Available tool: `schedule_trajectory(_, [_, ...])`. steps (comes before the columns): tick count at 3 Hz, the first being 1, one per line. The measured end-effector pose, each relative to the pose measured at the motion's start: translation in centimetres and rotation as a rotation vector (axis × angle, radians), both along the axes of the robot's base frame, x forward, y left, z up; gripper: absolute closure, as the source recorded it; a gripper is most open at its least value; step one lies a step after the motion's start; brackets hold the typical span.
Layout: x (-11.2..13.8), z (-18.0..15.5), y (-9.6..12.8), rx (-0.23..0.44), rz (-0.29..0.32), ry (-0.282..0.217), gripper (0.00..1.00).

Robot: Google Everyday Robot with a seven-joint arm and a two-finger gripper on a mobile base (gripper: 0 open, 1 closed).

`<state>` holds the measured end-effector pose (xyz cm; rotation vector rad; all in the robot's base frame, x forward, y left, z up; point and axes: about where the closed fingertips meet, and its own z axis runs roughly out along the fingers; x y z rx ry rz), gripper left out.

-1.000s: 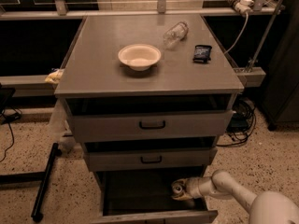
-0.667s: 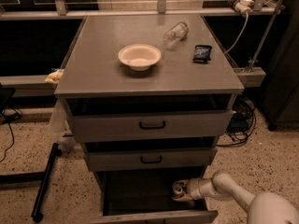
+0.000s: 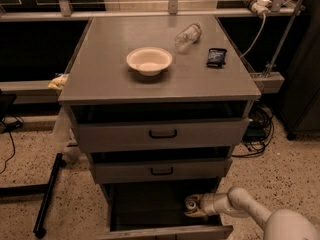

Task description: Place redbull can into bottom drawer

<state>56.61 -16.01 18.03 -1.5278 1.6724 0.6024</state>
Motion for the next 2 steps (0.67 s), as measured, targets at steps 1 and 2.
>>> schedule_trajectory(1, [0.00,0.00,0.00,0.000,0.000,0.000,0.58])
schedule_trajectory(2, [0.00,0.00,0.01,0.000,0.000,0.000,0.35])
